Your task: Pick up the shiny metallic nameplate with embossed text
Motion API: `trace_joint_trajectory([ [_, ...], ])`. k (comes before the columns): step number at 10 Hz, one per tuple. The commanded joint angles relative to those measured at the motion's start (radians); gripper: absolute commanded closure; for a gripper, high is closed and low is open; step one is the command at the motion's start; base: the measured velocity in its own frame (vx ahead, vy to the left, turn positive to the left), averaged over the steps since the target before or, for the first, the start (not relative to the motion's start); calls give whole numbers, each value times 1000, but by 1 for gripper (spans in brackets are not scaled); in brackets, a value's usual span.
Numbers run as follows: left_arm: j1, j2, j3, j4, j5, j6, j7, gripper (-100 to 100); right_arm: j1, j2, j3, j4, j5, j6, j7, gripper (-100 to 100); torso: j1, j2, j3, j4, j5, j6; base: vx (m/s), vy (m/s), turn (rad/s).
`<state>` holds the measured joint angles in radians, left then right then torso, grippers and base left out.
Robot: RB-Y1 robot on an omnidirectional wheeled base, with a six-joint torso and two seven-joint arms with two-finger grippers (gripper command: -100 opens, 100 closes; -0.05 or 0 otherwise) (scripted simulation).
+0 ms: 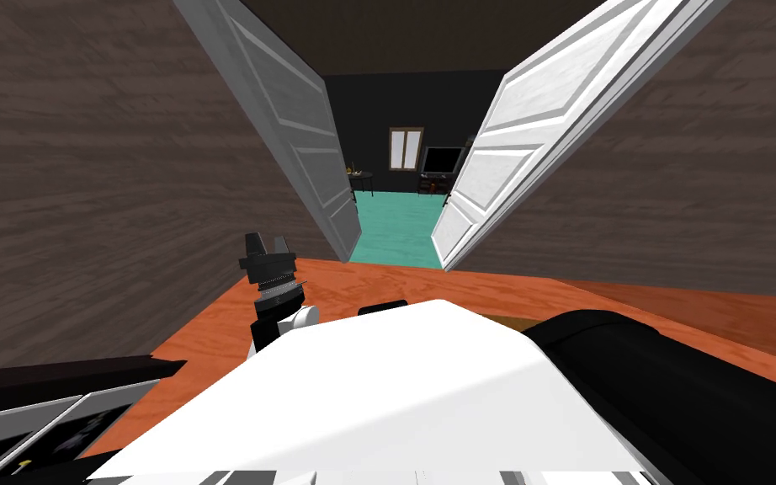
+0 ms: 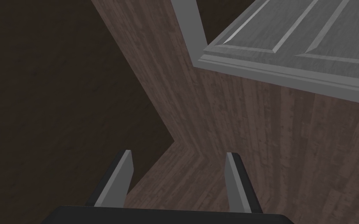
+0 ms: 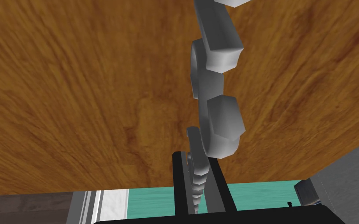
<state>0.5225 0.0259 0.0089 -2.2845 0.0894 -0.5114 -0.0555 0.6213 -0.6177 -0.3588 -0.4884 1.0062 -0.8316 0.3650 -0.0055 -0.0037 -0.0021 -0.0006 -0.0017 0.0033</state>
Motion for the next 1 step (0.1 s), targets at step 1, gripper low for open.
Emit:
trace_joint_trajectory([
  [1, 0, 0, 0, 0, 0, 0, 0, 0, 0, 0, 0, 0, 0, 0, 0, 0, 0, 0, 0, 0, 0, 0, 0, 0, 0],
])
